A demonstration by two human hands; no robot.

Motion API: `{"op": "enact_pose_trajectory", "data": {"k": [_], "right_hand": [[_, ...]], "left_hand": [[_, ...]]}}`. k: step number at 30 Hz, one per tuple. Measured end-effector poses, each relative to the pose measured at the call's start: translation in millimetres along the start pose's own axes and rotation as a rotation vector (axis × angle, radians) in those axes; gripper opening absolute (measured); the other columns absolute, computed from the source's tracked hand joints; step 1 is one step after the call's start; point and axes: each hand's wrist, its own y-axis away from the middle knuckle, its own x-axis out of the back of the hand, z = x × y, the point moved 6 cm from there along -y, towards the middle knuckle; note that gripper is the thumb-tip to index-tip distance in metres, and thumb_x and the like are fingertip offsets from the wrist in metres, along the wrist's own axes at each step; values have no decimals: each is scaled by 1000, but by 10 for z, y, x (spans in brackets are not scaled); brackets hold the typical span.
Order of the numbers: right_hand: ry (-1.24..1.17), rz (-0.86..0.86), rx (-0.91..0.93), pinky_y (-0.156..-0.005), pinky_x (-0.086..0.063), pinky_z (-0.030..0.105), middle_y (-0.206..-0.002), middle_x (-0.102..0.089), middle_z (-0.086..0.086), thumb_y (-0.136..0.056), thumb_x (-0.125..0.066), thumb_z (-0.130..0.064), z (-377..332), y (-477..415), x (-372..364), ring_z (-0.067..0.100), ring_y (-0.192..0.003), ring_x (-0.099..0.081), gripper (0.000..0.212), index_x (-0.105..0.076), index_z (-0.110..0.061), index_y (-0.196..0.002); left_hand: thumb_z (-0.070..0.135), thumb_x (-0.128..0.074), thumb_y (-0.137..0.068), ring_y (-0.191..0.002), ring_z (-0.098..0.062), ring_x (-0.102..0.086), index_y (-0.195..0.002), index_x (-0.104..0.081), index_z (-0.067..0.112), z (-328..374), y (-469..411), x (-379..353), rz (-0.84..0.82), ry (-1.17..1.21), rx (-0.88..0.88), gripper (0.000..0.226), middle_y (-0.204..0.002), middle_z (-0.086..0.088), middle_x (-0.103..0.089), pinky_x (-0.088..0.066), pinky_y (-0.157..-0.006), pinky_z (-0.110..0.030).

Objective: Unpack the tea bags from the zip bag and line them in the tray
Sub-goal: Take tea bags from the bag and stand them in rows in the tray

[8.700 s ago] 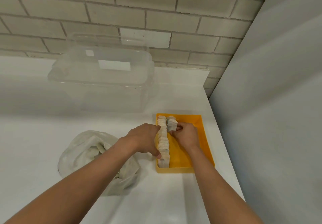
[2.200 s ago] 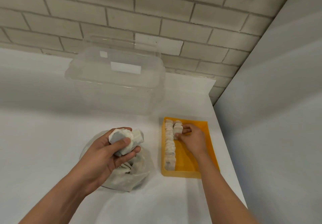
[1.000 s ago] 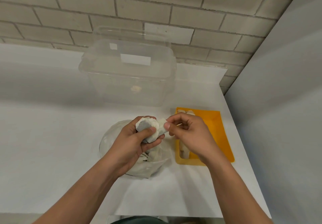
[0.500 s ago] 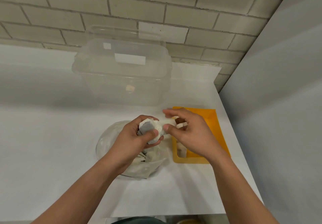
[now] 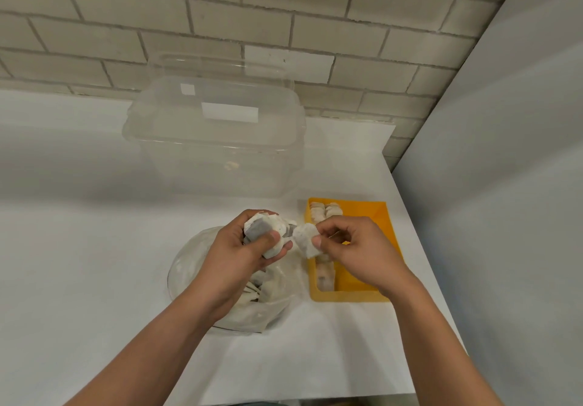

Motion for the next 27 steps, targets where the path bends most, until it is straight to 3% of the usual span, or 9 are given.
{"op": "enact_pose_trajectory", "data": {"k": [3,9,16,23,27], "right_hand": [[-319,99,-63,-85,-62,47,-92,-76,7,-91,-76,-11,149,33,14,27,-83,-72,4,-77,-14,-93],[-600,289,-131,-83,-62,36,-103,-78,6,-94,-72,-10,475,52,83,21,-97,-75,12,-75,-9,-105],[-481,475,-256,-71,-59,23,-94,-77,-3,-94,-74,-16,1009,-105,267,13,-87,-72,11,-75,-21,-103],[-316,330,-307,-69,-57,26,-84,-75,6,-91,-77,-15,1298,-350,119,12,-65,-63,7,-75,-17,-97],[-225,274,-321,-75,-59,31,-86,-77,4,-88,-80,-15,1369,-471,29,13,-68,-69,13,-78,-16,-100]], "left_hand": [[-4,-59,-100,-104,-35,-76,-118,-65,2,11,-11,21,25,54,13,20,-115,-18,-75,-62,-85,-30],[-5,-59,-100,-104,-37,-76,-120,-63,0,12,0,33,40,101,30,21,-115,-17,-76,-62,-87,-31],[-6,-58,-100,-105,-39,-75,-122,-61,-3,18,50,42,47,132,33,23,-116,-20,-75,-62,-88,-32],[-5,-57,-100,-107,-38,-75,-119,-63,-3,23,90,72,65,122,33,20,-117,-18,-75,-62,-91,-33],[-5,-57,-100,-106,-38,-75,-118,-63,-2,30,91,94,82,120,33,20,-117,-17,-75,-61,-93,-35]]}}
